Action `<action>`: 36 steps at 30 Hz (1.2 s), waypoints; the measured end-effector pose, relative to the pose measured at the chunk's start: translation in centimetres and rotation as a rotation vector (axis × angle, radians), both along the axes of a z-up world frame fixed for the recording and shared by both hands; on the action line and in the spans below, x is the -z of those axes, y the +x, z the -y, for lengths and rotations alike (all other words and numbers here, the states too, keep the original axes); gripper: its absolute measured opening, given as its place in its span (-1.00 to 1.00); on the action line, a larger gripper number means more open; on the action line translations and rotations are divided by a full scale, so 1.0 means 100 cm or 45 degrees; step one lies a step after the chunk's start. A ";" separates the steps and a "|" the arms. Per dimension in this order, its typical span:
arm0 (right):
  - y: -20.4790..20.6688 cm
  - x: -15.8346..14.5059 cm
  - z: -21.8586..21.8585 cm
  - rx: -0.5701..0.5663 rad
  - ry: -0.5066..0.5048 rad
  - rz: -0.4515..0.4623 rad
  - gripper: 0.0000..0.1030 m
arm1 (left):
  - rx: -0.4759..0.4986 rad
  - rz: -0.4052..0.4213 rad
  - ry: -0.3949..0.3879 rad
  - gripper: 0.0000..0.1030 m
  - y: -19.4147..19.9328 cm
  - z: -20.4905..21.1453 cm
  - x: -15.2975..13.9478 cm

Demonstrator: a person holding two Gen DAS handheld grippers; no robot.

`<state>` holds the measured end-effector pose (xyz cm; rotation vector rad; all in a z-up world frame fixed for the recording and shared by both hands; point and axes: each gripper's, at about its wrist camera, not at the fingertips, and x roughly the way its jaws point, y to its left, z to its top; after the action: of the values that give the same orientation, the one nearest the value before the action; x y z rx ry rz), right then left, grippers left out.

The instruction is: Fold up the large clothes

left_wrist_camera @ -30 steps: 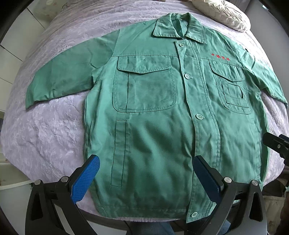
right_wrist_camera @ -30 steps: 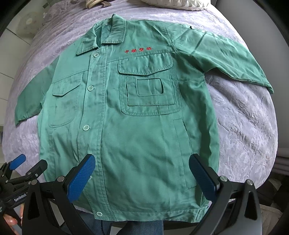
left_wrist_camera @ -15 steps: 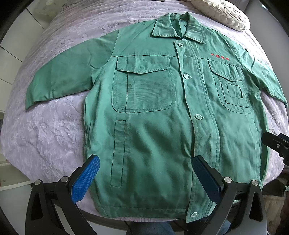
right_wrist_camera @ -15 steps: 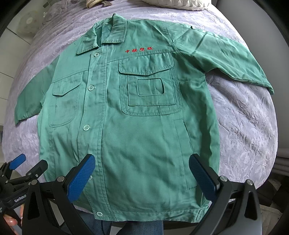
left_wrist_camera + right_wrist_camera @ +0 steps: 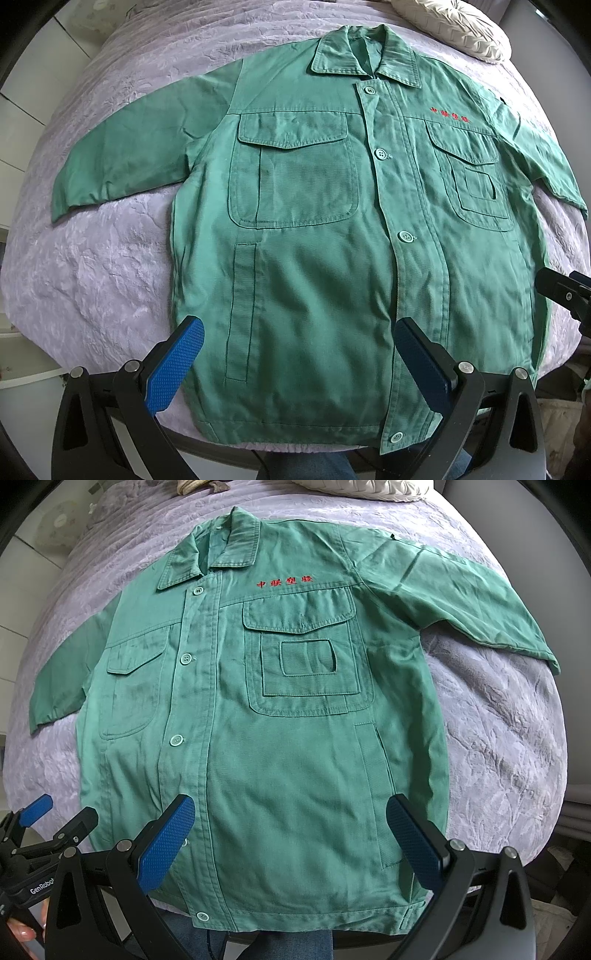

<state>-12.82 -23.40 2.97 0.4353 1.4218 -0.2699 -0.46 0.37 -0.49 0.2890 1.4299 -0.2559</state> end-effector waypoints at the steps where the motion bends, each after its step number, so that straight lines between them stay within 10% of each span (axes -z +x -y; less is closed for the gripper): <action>1: 0.000 0.000 0.000 -0.001 0.000 0.000 1.00 | 0.000 0.001 0.001 1.00 0.000 0.000 0.000; 36: 0.002 -0.004 -0.003 -0.016 -0.007 0.005 1.00 | 0.001 0.003 -0.004 1.00 0.000 0.001 -0.002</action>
<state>-12.65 -23.11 3.33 0.4221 1.4193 -0.2623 -0.48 0.24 -0.30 0.2871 1.4267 -0.2580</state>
